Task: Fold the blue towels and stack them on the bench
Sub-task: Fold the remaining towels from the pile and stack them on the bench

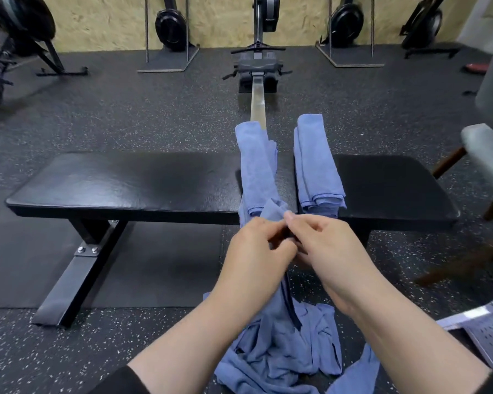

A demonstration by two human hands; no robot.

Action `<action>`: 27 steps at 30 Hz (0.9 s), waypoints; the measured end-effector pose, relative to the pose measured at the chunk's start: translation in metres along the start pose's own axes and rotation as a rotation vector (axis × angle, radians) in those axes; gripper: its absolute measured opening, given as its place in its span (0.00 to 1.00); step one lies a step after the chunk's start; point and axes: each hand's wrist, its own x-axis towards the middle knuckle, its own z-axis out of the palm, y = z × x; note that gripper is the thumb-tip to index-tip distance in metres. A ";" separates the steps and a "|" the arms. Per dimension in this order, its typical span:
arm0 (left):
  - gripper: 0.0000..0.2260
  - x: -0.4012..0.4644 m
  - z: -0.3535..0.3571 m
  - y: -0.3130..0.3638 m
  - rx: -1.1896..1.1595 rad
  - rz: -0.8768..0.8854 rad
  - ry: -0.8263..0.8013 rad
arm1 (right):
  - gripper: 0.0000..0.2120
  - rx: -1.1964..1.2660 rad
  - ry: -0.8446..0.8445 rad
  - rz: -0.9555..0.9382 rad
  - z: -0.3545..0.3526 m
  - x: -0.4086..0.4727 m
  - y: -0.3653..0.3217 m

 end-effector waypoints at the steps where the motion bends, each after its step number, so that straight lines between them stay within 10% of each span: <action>1: 0.10 -0.002 0.000 0.002 -0.002 -0.001 -0.044 | 0.11 -0.015 0.013 0.001 -0.001 0.002 0.000; 7: 0.13 0.006 -0.015 -0.012 -0.271 -0.203 0.052 | 0.09 -0.468 0.039 -0.145 -0.016 0.004 -0.006; 12: 0.17 0.012 -0.037 -0.039 0.266 0.092 -0.097 | 0.11 -0.628 -0.065 -0.210 -0.024 -0.011 -0.014; 23: 0.11 0.004 -0.049 -0.057 0.494 0.106 -0.408 | 0.09 -0.720 -0.097 -0.236 -0.045 -0.032 -0.020; 27: 0.11 0.006 -0.073 -0.049 0.538 0.159 -0.298 | 0.09 -0.792 -0.033 -0.216 -0.058 -0.031 -0.022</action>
